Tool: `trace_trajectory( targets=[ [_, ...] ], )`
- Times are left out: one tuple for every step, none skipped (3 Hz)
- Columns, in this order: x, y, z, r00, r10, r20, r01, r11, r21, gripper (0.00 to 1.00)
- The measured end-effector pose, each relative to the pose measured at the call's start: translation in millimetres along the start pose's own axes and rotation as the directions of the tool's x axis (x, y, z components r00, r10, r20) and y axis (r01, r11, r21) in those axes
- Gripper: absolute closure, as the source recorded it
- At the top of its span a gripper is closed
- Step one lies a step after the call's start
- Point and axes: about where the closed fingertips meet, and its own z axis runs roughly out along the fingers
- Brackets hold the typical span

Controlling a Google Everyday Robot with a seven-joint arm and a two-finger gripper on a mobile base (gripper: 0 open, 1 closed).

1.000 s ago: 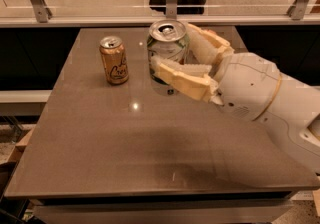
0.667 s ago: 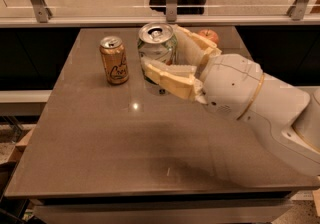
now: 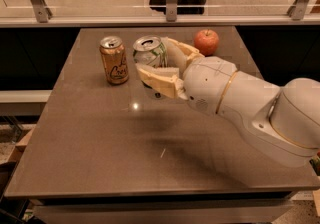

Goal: Place 7up can upright

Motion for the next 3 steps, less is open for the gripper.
trace_trajectory(
  targets=[
    [29.6, -6.1, 10.7, 0.997, 0.052, -0.05, -0.051, 0.9985, 0.018, 1.0],
    [60.5, -8.2, 12.1, 0.99, 0.12, -0.079, -0.117, 0.9923, 0.041, 1.0],
    [89.4, -5.2, 2.6, 0.977, 0.181, -0.111, -0.173, 0.9818, 0.077, 1.0]
  ],
)
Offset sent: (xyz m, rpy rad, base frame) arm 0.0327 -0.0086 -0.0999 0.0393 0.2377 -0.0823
